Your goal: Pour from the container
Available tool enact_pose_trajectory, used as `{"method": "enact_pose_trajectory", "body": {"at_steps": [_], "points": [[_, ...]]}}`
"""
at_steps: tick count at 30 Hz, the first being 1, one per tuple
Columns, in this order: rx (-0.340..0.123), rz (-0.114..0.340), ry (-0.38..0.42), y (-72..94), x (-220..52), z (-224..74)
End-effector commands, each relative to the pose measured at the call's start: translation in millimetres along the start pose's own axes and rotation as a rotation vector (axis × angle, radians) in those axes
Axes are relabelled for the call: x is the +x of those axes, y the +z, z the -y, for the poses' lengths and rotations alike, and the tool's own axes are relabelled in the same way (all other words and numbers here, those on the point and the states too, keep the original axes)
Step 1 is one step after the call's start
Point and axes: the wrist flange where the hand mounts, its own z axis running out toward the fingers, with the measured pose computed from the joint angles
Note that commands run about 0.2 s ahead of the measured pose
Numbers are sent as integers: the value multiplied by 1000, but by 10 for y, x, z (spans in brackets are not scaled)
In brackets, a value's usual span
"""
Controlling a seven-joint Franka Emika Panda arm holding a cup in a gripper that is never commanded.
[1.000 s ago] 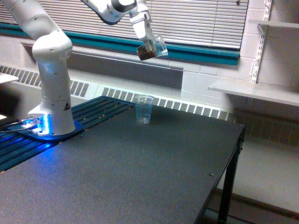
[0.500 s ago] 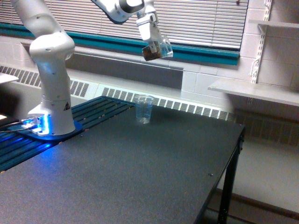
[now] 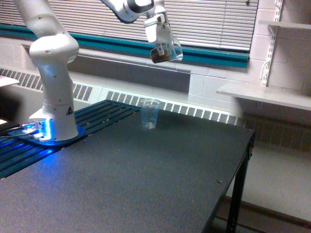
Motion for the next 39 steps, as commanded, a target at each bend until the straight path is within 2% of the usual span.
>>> {"method": "enact_pose_trajectory", "body": {"at_steps": [1, 8, 12, 13, 15, 19, 22, 24, 29, 35, 39], "points": [[14, 13, 16, -129, -177, -20], [18, 57, -29, -177, -436, -177], [-4, 54, -27, -88, -488, -272], [3, 53, -26, -110, -531, -274], [2, 50, -13, -124, -525, -273], [-27, 45, 14, 12, -486, -304], [-30, 46, 45, 76, -392, -264], [-19, 61, 42, 46, -447, -238], [-37, 105, 46, 164, -537, -252], [-27, 130, 61, 139, -639, -191], [-40, 136, 81, 185, -639, -186]]}}
